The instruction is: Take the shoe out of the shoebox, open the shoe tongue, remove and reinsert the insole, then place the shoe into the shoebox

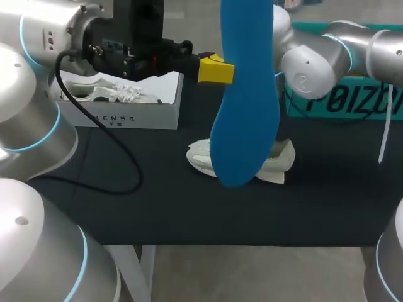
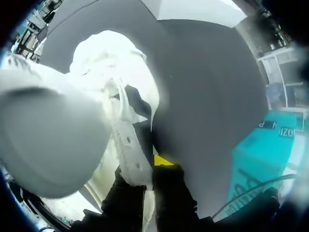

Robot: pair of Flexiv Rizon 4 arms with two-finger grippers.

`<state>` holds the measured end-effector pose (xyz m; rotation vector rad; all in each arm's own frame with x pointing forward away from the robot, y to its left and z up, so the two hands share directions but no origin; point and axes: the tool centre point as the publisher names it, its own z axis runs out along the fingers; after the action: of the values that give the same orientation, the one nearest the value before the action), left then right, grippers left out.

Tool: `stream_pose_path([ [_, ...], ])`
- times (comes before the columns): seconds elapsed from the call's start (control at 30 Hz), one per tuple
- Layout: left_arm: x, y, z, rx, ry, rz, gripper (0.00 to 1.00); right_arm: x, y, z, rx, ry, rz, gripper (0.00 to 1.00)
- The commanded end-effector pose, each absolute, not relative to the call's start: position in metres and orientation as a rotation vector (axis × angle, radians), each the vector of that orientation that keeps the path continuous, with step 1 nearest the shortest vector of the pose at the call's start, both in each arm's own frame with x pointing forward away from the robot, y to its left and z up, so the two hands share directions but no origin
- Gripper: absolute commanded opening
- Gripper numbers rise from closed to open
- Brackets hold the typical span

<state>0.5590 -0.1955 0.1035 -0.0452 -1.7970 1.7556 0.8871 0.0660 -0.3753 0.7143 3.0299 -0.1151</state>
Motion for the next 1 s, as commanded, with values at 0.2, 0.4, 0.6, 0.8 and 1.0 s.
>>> stream_pose_path([
  [0.2,0.559,-0.196,0.103,-0.045,-1.797,1.756,0.0,0.867,0.06,-0.346,2.282,2.451,-0.1,0.0],
  [0.4,0.559,-0.196,0.103,-0.045,-1.797,1.756,0.0,0.888,0.072,-0.349,2.557,2.296,0.14,0.0],
  [0.6,0.559,-0.196,0.103,-0.045,-1.797,1.756,0.0,0.901,0.082,-0.355,2.685,2.179,0.241,0.0],
  [0.8,0.559,-0.196,0.103,-0.045,-1.797,1.756,0.0,0.907,0.085,-0.352,2.697,2.116,0.266,0.0],
  [1.0,0.559,-0.196,0.103,-0.045,-1.797,1.756,0.0,0.908,0.086,-0.355,2.59,2.216,0.278,0.0],
])
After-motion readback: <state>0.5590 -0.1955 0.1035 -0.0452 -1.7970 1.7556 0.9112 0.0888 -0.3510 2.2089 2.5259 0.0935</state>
